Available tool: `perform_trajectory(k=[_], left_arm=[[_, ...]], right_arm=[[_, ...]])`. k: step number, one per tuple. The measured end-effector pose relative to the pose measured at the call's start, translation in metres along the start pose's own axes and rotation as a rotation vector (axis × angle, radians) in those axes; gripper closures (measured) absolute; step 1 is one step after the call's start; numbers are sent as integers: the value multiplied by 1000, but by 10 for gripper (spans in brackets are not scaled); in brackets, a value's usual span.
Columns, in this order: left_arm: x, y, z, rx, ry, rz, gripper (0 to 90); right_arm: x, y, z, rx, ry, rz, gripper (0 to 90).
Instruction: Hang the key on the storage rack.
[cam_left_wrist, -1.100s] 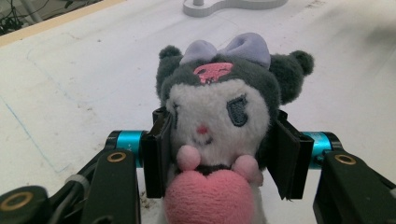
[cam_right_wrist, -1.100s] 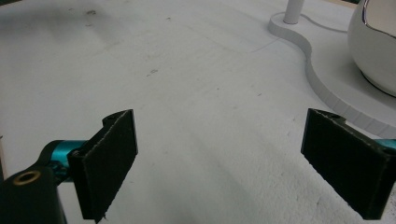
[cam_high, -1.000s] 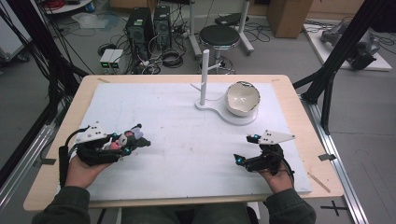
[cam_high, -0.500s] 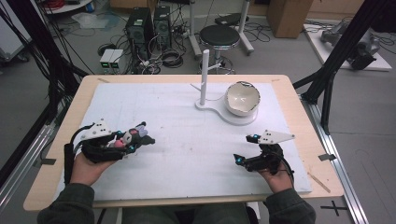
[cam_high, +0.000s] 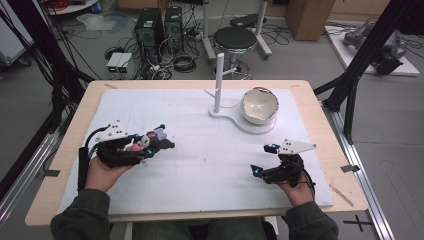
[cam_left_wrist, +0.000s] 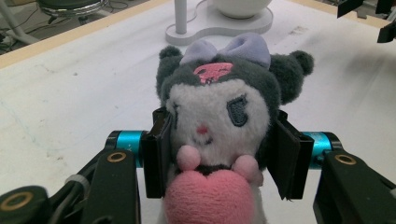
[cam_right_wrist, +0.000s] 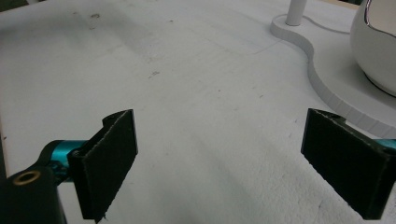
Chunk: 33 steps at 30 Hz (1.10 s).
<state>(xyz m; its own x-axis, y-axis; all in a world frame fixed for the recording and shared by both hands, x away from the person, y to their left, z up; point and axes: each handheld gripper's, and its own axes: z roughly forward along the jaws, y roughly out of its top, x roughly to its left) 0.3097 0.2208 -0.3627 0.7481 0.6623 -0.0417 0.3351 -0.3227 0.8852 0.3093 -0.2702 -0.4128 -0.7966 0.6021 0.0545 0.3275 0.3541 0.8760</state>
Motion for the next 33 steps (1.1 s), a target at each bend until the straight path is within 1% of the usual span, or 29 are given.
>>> perform_trajectory(k=[3, 4, 5, 8, 10, 16, 19, 21, 24, 28, 29, 33], left_arm=[[-1, 2, 4, 0, -5, -5, 478], [-1, 3, 5, 1, -4, -1, 478], [-2, 4, 6, -7, -6, -6, 478], [-2, 6, 8, -10, -4, 0, 478], [-3, 7, 10, -19, -4, -7, 478], [-5, 10, 15, -17, -11, -2, 478], [-5, 11, 16, -22, -5, -6, 478], [-5, 12, 17, -27, -2, -7, 478], [-5, 13, 17, -51, 5, -23, 479], [-6, 15, 20, -71, 12, -40, 479], [-6, 15, 21, -76, 12, -44, 479], [-6, 17, 23, -93, 15, -55, 480]], right_arm=[[0, 0, 0, 0, 2, 0, 98], [0, 0, 0, -2, 2, 0, 98], [0, 0, 0, -1, 4, 0, 98], [0, 0, 0, -3, 2, 0, 98], [0, 0, 0, -4, 2, -1, 98], [0, 1, -2, -12, 0, -5, 98], [1, 1, -2, -15, 0, 0, 98], [0, 1, -2, -18, -3, -7, 98], [1, 1, -2, -13, -1, 1, 98], [1, 2, -2, -14, -1, 5, 98], [1, 2, -2, -16, 1, -3, 98], [1, 2, -2, -17, 1, -3, 98]])
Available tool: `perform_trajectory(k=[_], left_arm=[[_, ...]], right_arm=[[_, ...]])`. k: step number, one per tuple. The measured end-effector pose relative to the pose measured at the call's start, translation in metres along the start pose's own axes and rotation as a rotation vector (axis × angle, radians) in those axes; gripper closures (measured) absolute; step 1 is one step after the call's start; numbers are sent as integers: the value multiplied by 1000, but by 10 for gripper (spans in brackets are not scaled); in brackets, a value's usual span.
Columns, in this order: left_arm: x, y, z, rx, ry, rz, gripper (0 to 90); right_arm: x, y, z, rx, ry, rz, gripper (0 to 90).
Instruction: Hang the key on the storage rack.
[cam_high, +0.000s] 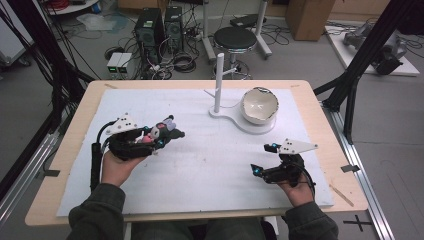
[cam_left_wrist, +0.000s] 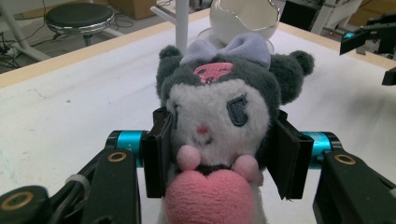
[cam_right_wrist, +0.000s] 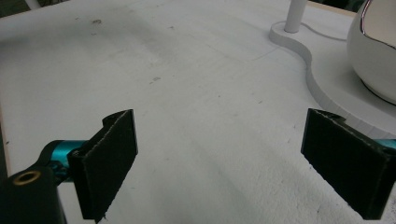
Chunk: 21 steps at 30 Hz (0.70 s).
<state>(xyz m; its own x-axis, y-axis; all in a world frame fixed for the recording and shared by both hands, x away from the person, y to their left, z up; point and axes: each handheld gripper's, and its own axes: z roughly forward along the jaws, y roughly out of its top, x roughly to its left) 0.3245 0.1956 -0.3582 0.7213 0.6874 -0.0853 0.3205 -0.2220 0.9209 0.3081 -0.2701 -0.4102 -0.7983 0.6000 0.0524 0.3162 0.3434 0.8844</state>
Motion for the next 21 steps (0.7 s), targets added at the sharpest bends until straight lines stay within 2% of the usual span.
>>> perform_trajectory(k=[5, 11, 17, 21], left_arm=[[0, 3, 3, -10, -7, -9, 480], [-2, 14, 10, -25, -14, -10, 480], [-2, 20, 18, -48, -20, -41, 480], [-3, 25, 25, -54, -21, -44, 480]], right_arm=[[0, 0, 0, -3, -1, -2, 98], [-1, 0, 0, -5, -1, -1, 98], [-1, 0, 0, -8, 0, 0, 98], [-1, 1, 0, -7, 3, 2, 98]])
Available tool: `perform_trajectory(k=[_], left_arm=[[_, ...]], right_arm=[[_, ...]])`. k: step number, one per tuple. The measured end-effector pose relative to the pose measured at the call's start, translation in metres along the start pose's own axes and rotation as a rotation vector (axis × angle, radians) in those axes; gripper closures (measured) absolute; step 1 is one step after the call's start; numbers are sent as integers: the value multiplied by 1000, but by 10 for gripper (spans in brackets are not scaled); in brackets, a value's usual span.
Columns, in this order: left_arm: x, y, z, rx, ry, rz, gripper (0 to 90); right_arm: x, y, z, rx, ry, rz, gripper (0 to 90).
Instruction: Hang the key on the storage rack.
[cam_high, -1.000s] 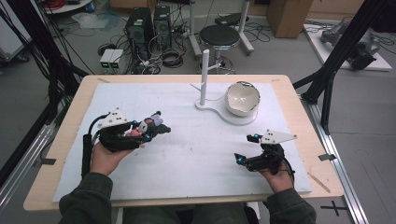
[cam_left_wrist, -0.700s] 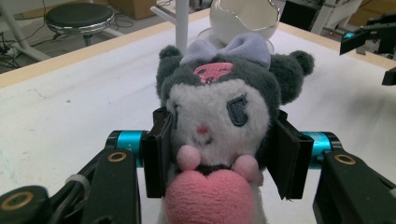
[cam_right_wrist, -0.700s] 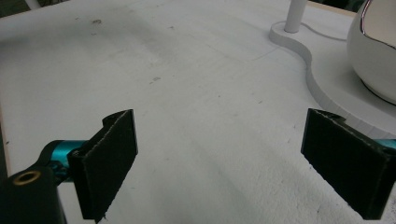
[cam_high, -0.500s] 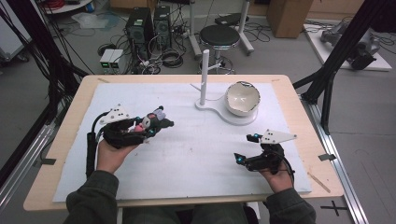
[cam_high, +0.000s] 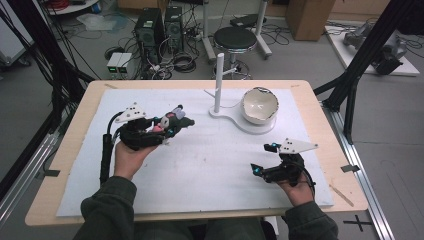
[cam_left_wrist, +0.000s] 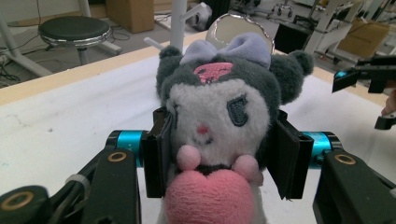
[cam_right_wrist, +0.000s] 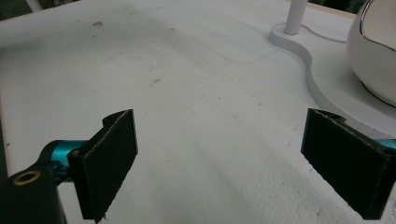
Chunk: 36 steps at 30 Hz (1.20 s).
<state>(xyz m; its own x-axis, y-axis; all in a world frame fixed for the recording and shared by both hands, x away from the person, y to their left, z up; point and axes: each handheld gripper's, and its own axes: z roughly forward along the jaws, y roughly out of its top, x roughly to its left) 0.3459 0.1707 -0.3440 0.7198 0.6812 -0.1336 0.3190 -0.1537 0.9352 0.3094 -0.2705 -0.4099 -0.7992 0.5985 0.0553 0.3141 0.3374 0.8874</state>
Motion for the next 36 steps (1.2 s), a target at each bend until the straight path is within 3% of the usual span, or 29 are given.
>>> perform_trajectory(k=[36], left_arm=[[-9, 68, 66, -42, 3, 13, 480]], right_arm=[[-3, 0, -2, -22, 11, 10, 98]])
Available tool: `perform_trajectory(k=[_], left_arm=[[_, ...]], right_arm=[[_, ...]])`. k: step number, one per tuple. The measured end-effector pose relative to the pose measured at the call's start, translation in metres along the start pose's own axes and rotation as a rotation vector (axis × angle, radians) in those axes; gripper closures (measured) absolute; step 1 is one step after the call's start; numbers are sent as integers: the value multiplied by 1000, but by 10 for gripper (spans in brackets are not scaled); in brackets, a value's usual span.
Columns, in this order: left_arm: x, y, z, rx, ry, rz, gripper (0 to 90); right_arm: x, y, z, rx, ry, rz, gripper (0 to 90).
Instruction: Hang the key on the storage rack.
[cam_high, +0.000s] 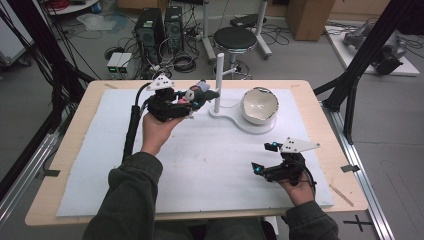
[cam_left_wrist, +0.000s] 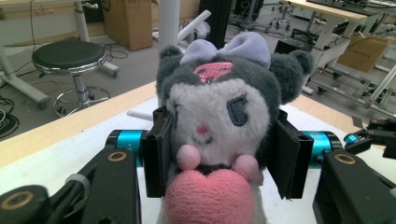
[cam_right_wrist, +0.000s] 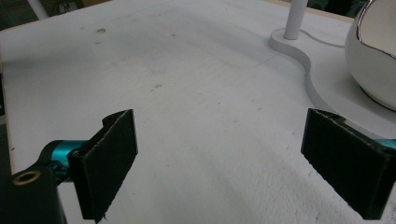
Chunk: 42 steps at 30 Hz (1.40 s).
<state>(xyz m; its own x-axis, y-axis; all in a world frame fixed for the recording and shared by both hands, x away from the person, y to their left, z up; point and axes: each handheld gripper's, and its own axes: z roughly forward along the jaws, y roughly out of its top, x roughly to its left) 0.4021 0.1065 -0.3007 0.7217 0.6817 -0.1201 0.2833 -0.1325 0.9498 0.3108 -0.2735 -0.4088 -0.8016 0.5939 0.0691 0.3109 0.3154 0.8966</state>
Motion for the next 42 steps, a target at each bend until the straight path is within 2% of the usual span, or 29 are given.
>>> perform_trajectory(k=[14, 19, 26, 32, 42], left_arm=[[0, 17, 25, -20, 52, -9, 480], [2, 18, 36, -28, 68, -33, 479], [3, 14, 48, -15, 89, -33, 479], [5, 12, 52, -10, 93, -39, 478], [5, 8, 51, 22, 121, -13, 477]], right_arm=[[-2, 0, -1, -11, 6, 3, 98], [-2, 0, -2, -9, 8, 9, 98], [-3, 0, -2, -16, 9, 6, 98], [-3, 0, -2, -16, 10, 4, 98], [-3, 0, -4, -19, 12, 8, 98]])
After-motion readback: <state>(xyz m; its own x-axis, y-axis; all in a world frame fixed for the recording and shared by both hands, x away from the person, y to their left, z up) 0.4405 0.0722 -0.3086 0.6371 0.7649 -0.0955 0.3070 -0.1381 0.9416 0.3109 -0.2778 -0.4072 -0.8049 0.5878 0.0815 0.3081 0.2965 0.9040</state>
